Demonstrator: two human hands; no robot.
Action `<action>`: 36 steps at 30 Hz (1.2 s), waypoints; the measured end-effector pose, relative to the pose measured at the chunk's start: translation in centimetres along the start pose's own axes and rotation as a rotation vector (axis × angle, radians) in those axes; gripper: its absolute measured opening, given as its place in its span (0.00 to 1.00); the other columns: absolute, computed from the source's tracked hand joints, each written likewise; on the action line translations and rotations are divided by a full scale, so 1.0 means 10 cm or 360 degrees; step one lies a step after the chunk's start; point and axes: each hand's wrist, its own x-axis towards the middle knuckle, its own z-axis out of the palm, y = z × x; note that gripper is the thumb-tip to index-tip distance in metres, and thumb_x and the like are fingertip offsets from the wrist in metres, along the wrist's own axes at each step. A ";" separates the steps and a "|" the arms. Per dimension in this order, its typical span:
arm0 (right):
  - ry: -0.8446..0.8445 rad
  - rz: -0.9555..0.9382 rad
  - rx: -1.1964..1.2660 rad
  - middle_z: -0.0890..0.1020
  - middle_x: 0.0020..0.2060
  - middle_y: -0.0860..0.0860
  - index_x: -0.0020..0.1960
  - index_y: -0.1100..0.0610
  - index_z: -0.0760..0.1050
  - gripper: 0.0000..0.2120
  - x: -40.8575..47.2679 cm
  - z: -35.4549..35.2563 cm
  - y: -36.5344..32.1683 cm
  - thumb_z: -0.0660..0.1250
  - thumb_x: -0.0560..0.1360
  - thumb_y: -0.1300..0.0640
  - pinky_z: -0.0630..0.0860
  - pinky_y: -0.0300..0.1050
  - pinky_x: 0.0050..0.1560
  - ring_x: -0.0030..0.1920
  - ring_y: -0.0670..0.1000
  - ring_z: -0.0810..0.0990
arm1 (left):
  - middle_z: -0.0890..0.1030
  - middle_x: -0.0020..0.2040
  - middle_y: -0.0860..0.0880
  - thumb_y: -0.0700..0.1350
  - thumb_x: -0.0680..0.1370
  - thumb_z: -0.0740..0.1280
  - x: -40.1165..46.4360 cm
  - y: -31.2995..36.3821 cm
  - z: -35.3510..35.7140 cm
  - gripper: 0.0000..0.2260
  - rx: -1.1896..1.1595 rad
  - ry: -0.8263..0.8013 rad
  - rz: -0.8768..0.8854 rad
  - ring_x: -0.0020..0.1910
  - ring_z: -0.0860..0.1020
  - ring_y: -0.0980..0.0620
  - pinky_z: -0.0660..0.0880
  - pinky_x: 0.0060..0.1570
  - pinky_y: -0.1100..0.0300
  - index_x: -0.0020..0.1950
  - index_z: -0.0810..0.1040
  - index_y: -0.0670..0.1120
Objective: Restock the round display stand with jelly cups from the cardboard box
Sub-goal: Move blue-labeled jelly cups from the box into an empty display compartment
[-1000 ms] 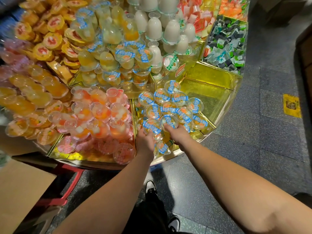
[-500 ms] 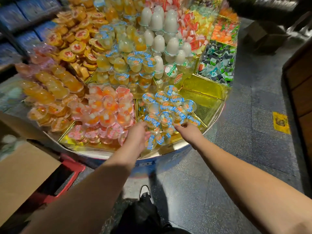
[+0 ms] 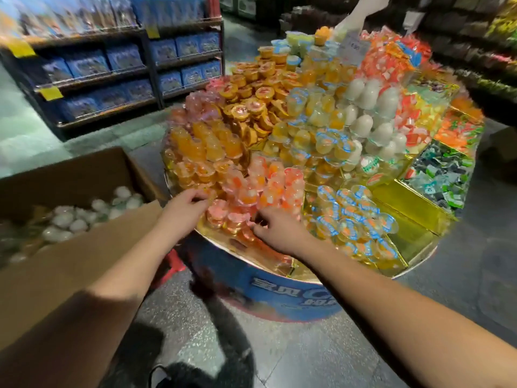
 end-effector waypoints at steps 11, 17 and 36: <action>-0.0373 -0.0488 -0.0094 0.81 0.53 0.53 0.54 0.56 0.78 0.09 1.55 1.43 -2.29 0.63 0.79 0.52 0.71 0.44 0.51 0.54 0.54 0.79 | 0.76 0.52 0.51 0.42 0.82 0.62 0.22 -2.23 -2.19 0.08 0.0050 0.0228 -0.0378 0.53 0.75 0.51 0.67 0.50 0.63 0.58 0.78 0.46; -0.0554 -0.0469 -0.0144 0.81 0.53 0.52 0.53 0.52 0.78 0.08 2.06 2.22 -3.08 0.63 0.78 0.51 0.74 0.47 0.54 0.55 0.54 0.79 | 0.79 0.49 0.44 0.40 0.81 0.65 0.28 -3.31 -2.94 0.06 -0.0063 0.0261 -0.0643 0.49 0.78 0.45 0.69 0.42 0.64 0.53 0.78 0.39; -0.0885 -0.0560 -0.0579 0.75 0.61 0.58 0.66 0.58 0.70 0.18 4.64 3.93 -3.82 0.61 0.77 0.56 0.74 0.50 0.51 0.58 0.60 0.75 | 0.77 0.52 0.49 0.47 0.80 0.62 1.72 -5.12 -3.74 0.12 0.0027 0.0236 -0.1324 0.50 0.75 0.49 0.73 0.48 0.55 0.62 0.76 0.46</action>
